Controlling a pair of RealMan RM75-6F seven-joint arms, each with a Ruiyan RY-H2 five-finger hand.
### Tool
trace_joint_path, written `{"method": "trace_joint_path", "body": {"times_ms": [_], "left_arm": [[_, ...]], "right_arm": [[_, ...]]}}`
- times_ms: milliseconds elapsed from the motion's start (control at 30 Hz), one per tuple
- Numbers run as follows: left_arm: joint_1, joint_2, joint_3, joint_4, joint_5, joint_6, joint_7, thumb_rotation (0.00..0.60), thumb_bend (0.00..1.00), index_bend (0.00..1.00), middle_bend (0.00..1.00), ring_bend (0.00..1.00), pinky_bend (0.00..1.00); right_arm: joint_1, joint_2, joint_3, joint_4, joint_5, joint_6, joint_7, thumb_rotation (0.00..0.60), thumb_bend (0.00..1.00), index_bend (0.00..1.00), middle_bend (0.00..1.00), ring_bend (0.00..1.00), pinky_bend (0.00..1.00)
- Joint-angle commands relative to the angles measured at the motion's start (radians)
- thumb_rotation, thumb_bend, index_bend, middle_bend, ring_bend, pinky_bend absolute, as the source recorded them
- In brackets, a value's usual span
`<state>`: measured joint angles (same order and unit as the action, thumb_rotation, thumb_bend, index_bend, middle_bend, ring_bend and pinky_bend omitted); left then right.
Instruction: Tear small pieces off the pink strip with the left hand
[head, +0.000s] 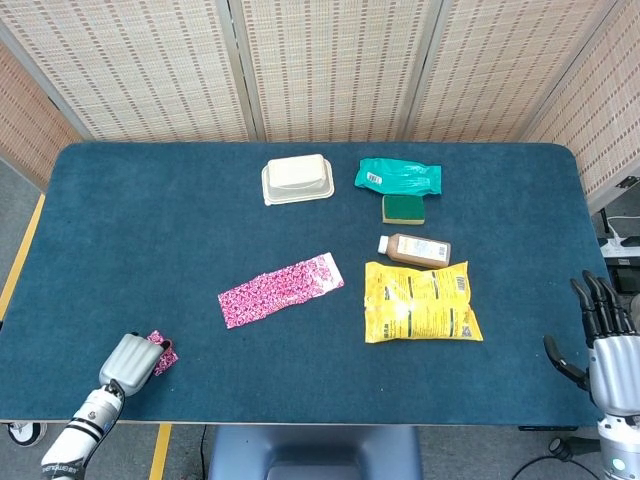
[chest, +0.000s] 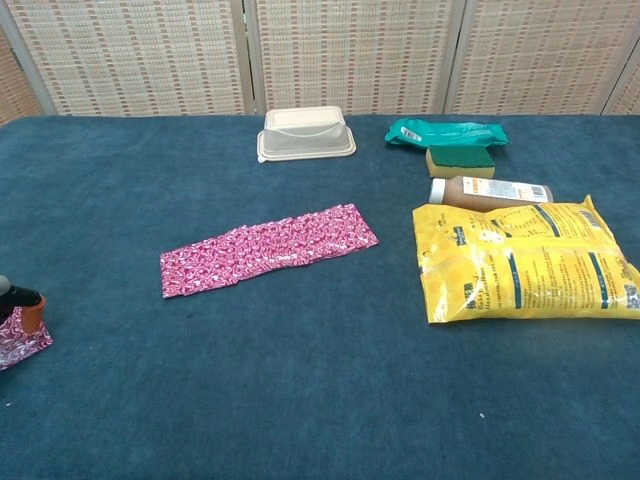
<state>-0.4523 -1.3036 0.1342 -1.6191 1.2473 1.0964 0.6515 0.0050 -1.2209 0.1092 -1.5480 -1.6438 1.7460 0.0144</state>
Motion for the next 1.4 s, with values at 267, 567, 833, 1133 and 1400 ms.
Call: {"method": "trace_joint_path", "body": {"times_ms": [267,567,833,1133,1400], "left_arm": [[-0.039,-0.069,-0.083,-0.002,0.058,0.018,-0.03,0.6,0.81,0.0,0.64,0.69,0.52],[-0.135,-0.187,-0.158,0.083,-0.04,-0.112,0.027,0.6,0.81,0.0,0.64,0.69,0.53],[-0.173,-0.213,-0.163,0.11,-0.135,-0.164,0.087,0.6,0.81,0.05,0.64,0.69,0.53],[-0.197,-0.215,-0.154,0.114,-0.218,-0.166,0.155,0.6,0.81,0.19,0.64,0.69,0.53],[-0.195,-0.191,-0.145,0.086,-0.291,-0.117,0.208,0.6,0.81,0.23,0.64,0.69,0.53]], "right_arm": [[0.001,0.005,-0.002,-0.007,0.005,-0.01,0.003,0.6,0.25,0.0,0.0,0.0,0.21],[0.001,0.015,-0.002,-0.011,0.005,-0.011,0.017,0.6,0.25,0.0,0.0,0.0,0.21],[0.001,0.016,-0.002,-0.013,0.005,-0.01,0.017,0.6,0.25,0.0,0.0,0.0,0.21],[0.001,0.015,-0.003,-0.014,0.006,-0.011,0.015,0.6,0.25,0.0,0.0,0.0,0.21],[0.001,0.015,-0.004,-0.014,0.005,-0.012,0.014,0.6,0.25,0.0,0.0,0.0,0.21]]}}
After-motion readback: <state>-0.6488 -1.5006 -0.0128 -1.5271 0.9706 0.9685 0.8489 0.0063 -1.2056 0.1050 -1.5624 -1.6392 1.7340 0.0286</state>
